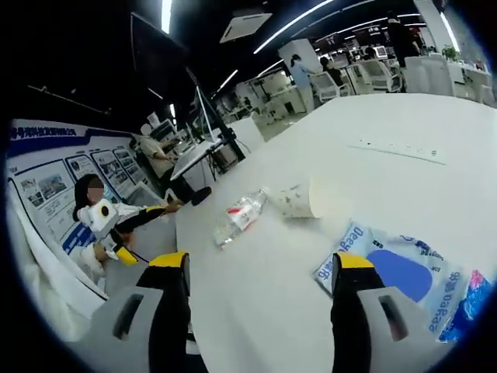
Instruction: Arrange the tabletop items into an orderly group along one side of the table until the central work area is clear of visible clutter.
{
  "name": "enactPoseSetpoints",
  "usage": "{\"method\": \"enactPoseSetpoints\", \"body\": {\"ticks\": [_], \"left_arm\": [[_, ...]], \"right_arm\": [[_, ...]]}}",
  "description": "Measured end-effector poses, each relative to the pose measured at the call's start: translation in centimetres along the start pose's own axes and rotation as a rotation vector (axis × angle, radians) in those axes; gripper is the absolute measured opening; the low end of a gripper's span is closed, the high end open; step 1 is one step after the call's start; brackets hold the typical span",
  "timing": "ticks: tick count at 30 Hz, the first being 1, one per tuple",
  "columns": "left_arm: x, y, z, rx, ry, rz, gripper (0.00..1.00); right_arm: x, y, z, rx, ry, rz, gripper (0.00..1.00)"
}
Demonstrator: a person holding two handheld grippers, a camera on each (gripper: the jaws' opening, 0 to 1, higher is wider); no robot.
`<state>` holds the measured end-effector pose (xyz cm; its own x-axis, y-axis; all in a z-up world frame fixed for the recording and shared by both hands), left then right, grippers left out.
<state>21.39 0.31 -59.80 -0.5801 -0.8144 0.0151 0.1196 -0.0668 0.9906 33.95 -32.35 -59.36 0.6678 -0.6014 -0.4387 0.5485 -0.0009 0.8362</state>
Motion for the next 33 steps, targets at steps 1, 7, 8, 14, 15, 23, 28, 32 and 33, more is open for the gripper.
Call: {"method": "enactPoseSetpoints", "body": {"ticks": [1, 7, 8, 14, 15, 23, 28, 32, 33], "left_arm": [[0.1, -0.2, -0.1, -0.025, 0.0, -0.008, 1.0], [0.1, -0.4, -0.2, -0.048, 0.012, -0.072, 1.0], [0.1, -0.4, -0.1, -0.043, 0.011, -0.074, 1.0], [-1.0, 0.6, 0.5, 0.035, 0.115, -0.108, 1.0], [-1.1, 0.6, 0.6, 0.032, 0.123, -0.122, 1.0], [-0.7, -0.3, 0.2, -0.035, 0.081, -0.133, 1.0], [-0.7, -0.2, 0.4, -0.024, 0.076, -0.158, 1.0], [-1.0, 0.4, 0.7, 0.021, 0.092, -0.157, 1.0], [-1.0, 0.3, 0.6, 0.014, 0.091, -0.15, 1.0]], "right_arm": [[0.2, 0.1, -0.1, -0.017, -0.007, 0.016, 0.74], [1.6, 1.5, -2.5, -0.053, -0.03, -0.019, 0.74], [1.7, 1.7, -2.9, -0.054, -0.033, -0.053, 0.74], [2.4, 3.1, -5.2, -0.097, -0.004, -0.046, 0.72], [2.8, 3.3, -5.8, -0.109, 0.011, 0.0, 0.73], [3.6, 3.5, -10.1, -0.145, 0.087, -0.039, 0.68], [5.4, 3.8, -11.8, -0.084, 0.043, -0.153, 0.67], [6.5, 3.7, -12.6, -0.062, 0.026, -0.186, 0.65], [6.6, 3.7, -12.8, -0.062, 0.028, -0.183, 0.66]]}}
Point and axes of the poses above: the point that each gripper's makers call its tool centre point, and the gripper's own axes: z roughly backward along the fingers, x roughly to its right, y roughly out of its top, the point moved 9 cm from there along z, roughly backward along the fingers, and after that the axes turned 10 degrees about x, right-handed, at the moved point
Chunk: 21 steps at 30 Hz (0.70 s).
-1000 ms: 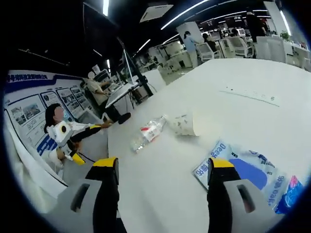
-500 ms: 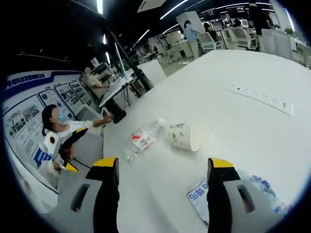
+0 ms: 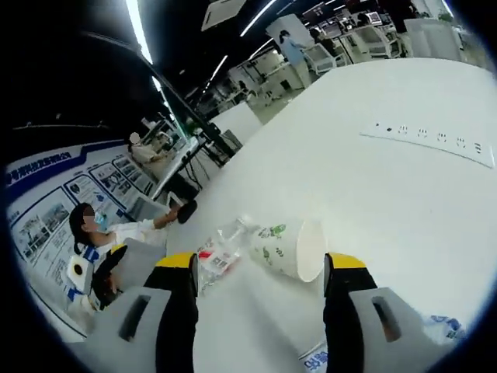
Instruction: Arrange the tabletop items into an orderly group along one side of the table until the central work area is clear of visible clutter.
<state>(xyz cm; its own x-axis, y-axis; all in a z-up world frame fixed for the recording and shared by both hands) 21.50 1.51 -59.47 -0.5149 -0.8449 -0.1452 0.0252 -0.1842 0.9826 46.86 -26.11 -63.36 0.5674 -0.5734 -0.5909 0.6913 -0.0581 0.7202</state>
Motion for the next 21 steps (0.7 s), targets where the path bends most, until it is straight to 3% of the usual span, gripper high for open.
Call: {"method": "enactPoseSetpoints", "body": {"ticks": [3, 12, 15, 18, 21], "left_arm": [[0.1, -0.7, -0.2, -0.058, -0.008, -0.012, 1.0], [0.2, -0.9, -0.3, -0.084, -0.002, -0.044, 0.98], [0.4, -1.2, -0.4, -0.108, -0.012, -0.073, 0.97], [0.6, -1.4, -0.4, -0.129, -0.014, -0.127, 0.97], [0.3, -1.4, -0.3, -0.129, -0.007, -0.115, 0.94]], "right_arm": [[-0.4, -0.1, -0.6, -0.005, 0.031, 0.075, 0.7], [-0.9, -1.7, -2.2, -0.055, 0.051, 0.081, 0.66], [-1.1, -1.9, -2.3, -0.058, 0.053, 0.06, 0.63], [-1.7, -1.9, -2.5, -0.015, 0.081, -0.017, 0.63], [-1.5, -2.1, -2.5, -0.016, 0.074, -0.006, 0.55]]}}
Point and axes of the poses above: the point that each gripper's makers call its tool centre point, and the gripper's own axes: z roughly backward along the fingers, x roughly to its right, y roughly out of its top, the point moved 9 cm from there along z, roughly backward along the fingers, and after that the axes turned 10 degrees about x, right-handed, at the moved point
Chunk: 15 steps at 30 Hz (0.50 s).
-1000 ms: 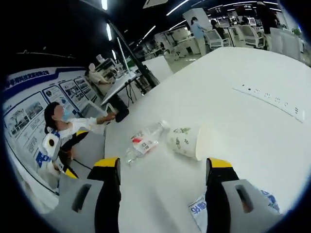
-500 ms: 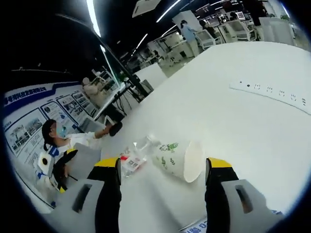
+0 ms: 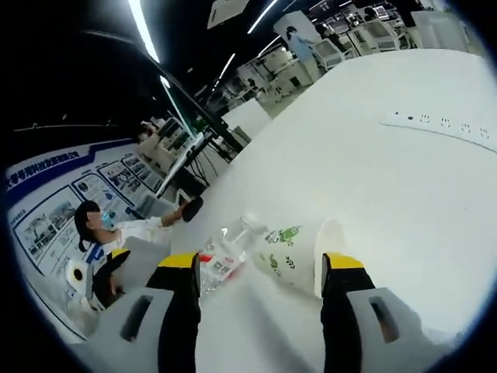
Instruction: Arrange the tabletop items into an orderly group along one side of the table until the central work area is clear of visible clutter.
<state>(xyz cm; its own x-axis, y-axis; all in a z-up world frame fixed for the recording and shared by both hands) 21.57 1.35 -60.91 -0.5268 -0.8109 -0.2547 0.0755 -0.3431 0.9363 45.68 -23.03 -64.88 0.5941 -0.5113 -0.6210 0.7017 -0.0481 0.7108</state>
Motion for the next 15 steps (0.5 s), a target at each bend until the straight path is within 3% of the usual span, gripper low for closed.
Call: {"method": "enactPoseSetpoints", "body": {"ticks": [5, 8, 10, 15], "left_arm": [[-0.24, -0.17, 0.05, -0.01, 0.016, -0.001, 0.93], [-0.14, -0.29, 0.0, -0.022, 0.015, -0.016, 0.92], [0.02, -0.45, -0.08, -0.037, 0.008, -0.029, 0.92], [0.12, -0.58, -0.09, -0.052, -0.003, -0.044, 0.91]], "right_arm": [[0.1, -0.61, -0.39, -0.027, 0.018, 0.021, 0.36], [-0.1, -0.91, -0.12, -0.012, 0.023, 0.035, 0.16], [-0.33, -0.86, -0.17, 0.003, 0.067, 0.005, 0.02], [-0.82, -0.73, -0.57, 0.0, 0.096, -0.003, 0.0]]}}
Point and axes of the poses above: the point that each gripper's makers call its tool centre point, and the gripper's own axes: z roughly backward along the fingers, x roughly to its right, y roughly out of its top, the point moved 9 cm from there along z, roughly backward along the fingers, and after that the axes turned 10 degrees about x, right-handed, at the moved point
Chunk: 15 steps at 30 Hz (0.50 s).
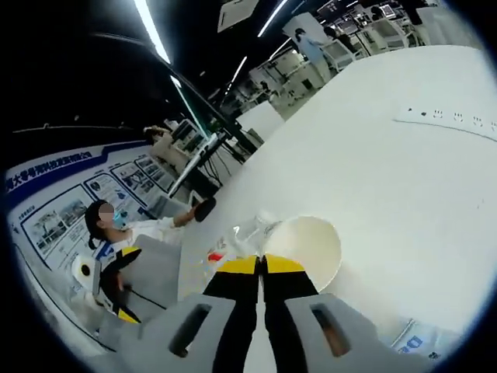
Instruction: Arrange the tabletop items into an orderly group along one side of the table until the central work area is clear of visible clutter.
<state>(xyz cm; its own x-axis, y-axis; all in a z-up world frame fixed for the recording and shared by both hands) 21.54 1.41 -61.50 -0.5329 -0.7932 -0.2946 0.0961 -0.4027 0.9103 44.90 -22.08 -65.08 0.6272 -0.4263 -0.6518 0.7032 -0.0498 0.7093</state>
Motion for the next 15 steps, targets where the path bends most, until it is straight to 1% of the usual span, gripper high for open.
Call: {"method": "enactPoseSetpoints", "body": {"ticks": [3, 5, 7, 8, 11, 15], "left_arm": [[-0.1, 0.0, 0.0, -0.006, 0.002, -0.004, 0.91], [-0.1, -0.1, 0.0, -0.01, 0.004, -0.006, 0.91], [-0.1, -0.1, 0.0, -0.012, 0.005, -0.008, 0.91], [-0.1, -0.1, 0.0, -0.011, 0.005, -0.008, 0.91], [0.0, -0.1, 0.0, -0.013, -0.004, -0.015, 0.9], [0.2, -0.2, 0.0, -0.019, -0.012, -0.022, 0.89]], "right_arm": [[-0.3, 0.1, -0.2, -0.015, 0.019, -0.004, 0.0], [-0.8, 0.5, 0.0, -0.019, 0.037, 0.014, 0.0], [-1.3, 0.9, 0.4, -0.035, 0.064, 0.046, 0.0], [-1.5, 1.3, 0.8, -0.056, 0.069, 0.086, 0.0], [-2.0, 2.2, 1.8, -0.098, 0.077, 0.162, 0.0], [-2.4, 2.9, 3.2, -0.139, 0.077, 0.207, 0.0]]}}
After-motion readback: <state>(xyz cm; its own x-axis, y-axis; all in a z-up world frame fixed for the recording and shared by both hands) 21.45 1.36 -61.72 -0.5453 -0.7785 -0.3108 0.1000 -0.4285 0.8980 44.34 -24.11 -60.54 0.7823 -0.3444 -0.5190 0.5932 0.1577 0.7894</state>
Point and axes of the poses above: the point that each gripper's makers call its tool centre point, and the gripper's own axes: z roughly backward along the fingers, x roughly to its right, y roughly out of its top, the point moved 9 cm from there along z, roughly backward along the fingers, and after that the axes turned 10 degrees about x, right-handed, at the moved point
